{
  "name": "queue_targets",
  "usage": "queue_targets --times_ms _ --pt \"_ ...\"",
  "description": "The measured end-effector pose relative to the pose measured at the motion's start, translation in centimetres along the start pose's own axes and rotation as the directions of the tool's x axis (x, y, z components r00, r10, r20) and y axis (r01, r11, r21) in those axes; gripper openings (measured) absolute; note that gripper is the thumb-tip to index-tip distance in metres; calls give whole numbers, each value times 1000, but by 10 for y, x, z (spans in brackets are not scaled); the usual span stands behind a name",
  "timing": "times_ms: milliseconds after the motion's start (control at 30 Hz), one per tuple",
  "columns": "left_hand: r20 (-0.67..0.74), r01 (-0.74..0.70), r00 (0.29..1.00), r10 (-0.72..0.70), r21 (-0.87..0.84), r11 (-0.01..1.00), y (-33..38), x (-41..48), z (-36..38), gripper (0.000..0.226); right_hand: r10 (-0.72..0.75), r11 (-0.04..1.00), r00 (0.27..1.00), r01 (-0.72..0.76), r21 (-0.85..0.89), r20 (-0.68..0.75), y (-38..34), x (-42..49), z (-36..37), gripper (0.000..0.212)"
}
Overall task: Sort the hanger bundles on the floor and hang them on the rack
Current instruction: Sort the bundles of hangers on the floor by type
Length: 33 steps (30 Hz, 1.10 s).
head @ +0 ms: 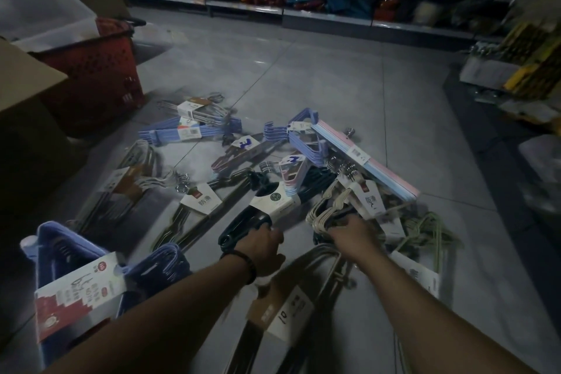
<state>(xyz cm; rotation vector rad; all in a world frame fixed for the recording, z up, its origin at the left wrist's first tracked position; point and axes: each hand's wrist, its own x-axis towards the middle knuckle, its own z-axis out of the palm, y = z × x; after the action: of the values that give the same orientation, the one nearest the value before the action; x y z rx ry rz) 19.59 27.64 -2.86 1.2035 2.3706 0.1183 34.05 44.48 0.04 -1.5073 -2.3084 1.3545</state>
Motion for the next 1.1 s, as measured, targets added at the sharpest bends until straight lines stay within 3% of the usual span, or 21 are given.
queue_targets --times_ms 67,200,300,367,433,567,733,900,1100 --pt "-69 -31 997 27 -57 998 16 17 -4 54 -23 1000 999 22 -21 -37 -12 12 -19 15" --pt "-73 -96 994 85 -159 983 55 46 -4 72 -38 978 995 56 -199 93 -6 37 -41 55" --pt "-7 -135 991 136 -187 973 84 60 0 77 -52 983 993 32 -180 -103 8 51 -57 48" --pt "-70 -200 979 192 -130 971 96 72 4 80 -86 986 939 32 -165 -333 12 67 -72 51" --pt "-106 -223 971 214 -78 972 101 85 13 86 -69 986 883 -10 -164 -464 18 87 -91 63" --pt "-113 -186 978 177 -78 980 92 98 44 89 -61 935 911 -91 -342 -409 48 115 -111 89" --pt "-107 -200 976 188 -116 973 85 104 47 88 -128 952 947 34 -306 -296 64 117 -107 83" --pt "-127 -190 976 174 -122 974 85 97 48 77 -132 936 968 51 -349 -212 36 122 -130 59" --pt "-104 -181 979 176 -39 983 83 90 47 83 -177 958 945 101 -269 -276 38 109 -131 33"
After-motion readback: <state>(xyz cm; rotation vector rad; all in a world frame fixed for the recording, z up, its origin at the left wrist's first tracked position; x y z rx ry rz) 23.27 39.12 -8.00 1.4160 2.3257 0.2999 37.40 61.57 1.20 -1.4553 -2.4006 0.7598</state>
